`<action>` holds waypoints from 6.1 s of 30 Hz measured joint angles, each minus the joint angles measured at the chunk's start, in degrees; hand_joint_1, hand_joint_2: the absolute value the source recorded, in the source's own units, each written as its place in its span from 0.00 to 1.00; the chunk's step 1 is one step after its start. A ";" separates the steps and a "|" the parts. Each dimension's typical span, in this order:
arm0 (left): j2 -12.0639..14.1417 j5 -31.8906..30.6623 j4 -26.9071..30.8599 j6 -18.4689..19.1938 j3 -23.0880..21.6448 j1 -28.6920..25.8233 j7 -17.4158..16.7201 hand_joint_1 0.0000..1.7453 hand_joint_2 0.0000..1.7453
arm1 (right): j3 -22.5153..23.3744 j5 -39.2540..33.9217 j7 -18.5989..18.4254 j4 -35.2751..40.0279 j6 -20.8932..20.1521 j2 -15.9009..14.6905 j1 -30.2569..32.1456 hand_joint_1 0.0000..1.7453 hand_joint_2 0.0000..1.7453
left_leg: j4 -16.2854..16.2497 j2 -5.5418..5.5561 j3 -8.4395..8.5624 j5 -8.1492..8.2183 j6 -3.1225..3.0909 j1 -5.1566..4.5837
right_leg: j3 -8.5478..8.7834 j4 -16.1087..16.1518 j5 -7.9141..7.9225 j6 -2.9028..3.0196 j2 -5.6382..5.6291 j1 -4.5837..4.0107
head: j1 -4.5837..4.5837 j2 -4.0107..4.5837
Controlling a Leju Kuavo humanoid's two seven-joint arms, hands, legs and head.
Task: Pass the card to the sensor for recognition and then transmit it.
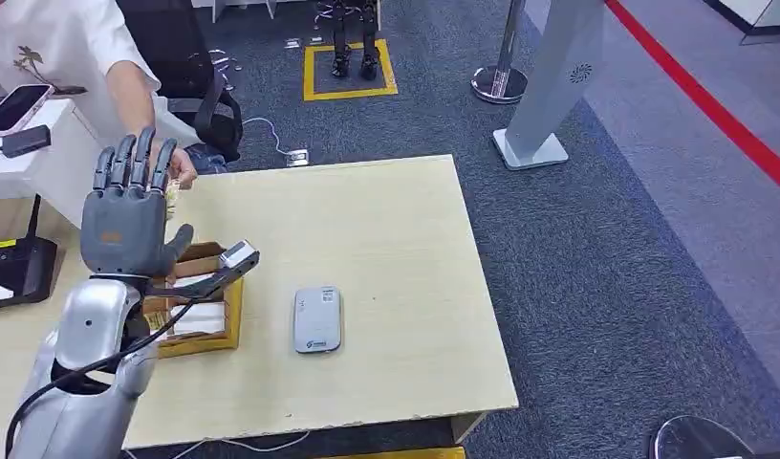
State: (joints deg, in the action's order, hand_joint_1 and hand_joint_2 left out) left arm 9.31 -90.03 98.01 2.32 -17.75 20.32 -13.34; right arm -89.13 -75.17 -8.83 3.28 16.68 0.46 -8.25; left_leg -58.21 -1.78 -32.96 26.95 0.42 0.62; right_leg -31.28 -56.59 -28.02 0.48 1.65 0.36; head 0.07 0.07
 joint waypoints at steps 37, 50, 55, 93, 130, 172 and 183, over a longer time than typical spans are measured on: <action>-4.30 0.00 -3.32 -0.22 1.77 -2.77 -0.74 1.00 1.00 | 0.00 -1.09 -0.13 -0.02 0.13 0.04 -0.01 0.00 0.00 | 0.00 0.02 0.00 0.00 0.00 0.00 | 0.00 0.00 0.00 0.00 0.02 0.00 | 0.00 0.00; -6.49 0.00 -4.33 -4.64 1.75 -2.64 2.80 1.00 1.00 | 0.00 0.26 0.02 -0.02 0.09 0.13 -0.03 0.00 0.00 | 0.00 0.02 0.00 0.00 0.00 0.00 | 0.00 0.00 0.00 0.00 0.03 0.00 | 0.00 0.00; -10.78 0.28 -5.97 -5.73 1.75 -4.10 8.33 1.00 1.00 | 0.00 0.61 0.15 0.00 0.04 0.20 -0.05 0.00 0.00 | -0.01 0.03 -0.01 0.01 -0.02 -0.02 | 0.00 0.02 0.00 -0.01 0.03 0.02 | 0.00 0.00; -24.85 3.21 -31.56 -11.72 1.75 -9.25 12.54 1.00 1.00 | 0.00 0.55 -0.37 -0.02 0.09 0.55 -0.05 0.00 0.00 | -0.01 0.04 -0.01 0.04 -0.04 -0.01 | 0.01 0.02 -0.01 -0.01 0.06 0.01 | -0.02 0.00; -20.79 1.49 -11.87 -11.30 17.77 -0.55 11.50 1.00 1.00 | 0.00 7.96 -0.98 -0.02 -2.12 0.85 0.03 0.00 0.00 | 0.00 0.06 0.01 0.00 -0.01 0.00 | 0.05 -0.02 0.00 0.00 0.09 0.00 | -0.02 0.00; -7.36 0.04 -17.99 -7.32 23.98 11.99 6.45 0.00 1.00 | 0.00 7.37 -0.85 0.04 -2.82 0.83 -0.02 0.00 0.00 | 0.00 0.04 -0.01 0.00 -0.01 0.00 | 0.01 -0.02 -0.01 0.00 0.04 0.00 | -0.02 0.00; -9.92 1.05 -16.17 -5.53 24.00 11.46 11.90 0.00 1.00 | 0.00 5.59 -0.81 0.04 -2.71 0.83 -0.01 0.00 0.00 | -0.01 0.06 -0.01 0.00 -0.01 0.00 | 0.03 -0.02 0.00 -0.01 0.07 0.00 | -0.02 0.00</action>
State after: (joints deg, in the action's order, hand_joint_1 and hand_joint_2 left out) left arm -0.61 -88.98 81.83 -3.21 6.25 31.78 -1.44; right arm -89.13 -69.57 -9.64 3.32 13.97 1.29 -8.26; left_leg -58.22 -1.73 -32.97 26.94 0.41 0.62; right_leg -31.25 -56.60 -28.03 0.47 1.72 0.36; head 0.04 0.07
